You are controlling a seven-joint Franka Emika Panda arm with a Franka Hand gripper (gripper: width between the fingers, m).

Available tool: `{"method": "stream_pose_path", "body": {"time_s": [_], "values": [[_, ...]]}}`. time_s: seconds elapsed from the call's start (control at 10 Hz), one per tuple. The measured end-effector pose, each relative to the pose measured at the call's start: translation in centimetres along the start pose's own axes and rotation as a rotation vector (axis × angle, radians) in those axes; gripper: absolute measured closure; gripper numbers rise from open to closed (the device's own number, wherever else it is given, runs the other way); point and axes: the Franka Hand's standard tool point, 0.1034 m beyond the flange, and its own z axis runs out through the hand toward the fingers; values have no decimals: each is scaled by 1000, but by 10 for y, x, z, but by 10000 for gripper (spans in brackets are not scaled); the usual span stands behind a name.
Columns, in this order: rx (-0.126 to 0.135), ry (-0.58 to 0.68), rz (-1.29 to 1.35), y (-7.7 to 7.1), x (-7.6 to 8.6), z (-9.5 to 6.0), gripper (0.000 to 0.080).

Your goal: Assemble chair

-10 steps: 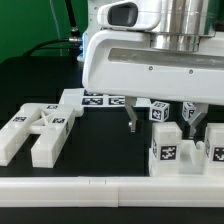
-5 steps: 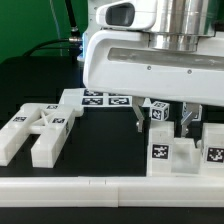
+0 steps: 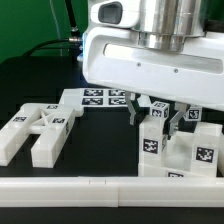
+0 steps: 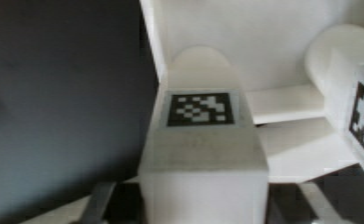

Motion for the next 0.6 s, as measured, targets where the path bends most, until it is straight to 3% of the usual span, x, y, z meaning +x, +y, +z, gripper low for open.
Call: {"method": "stream_pose_path", "body": {"time_s": [0.1,0.3,0.4,0.5,0.6], "values": [[0,0,-11,0,0,0,505],[-1,-1,-9,1,0,1,279],[-1,0,-13,1,0,1,279],[5,3,-33,-1,0,-4,176],[13,2,-43,-6,-5,-11,158]]}}
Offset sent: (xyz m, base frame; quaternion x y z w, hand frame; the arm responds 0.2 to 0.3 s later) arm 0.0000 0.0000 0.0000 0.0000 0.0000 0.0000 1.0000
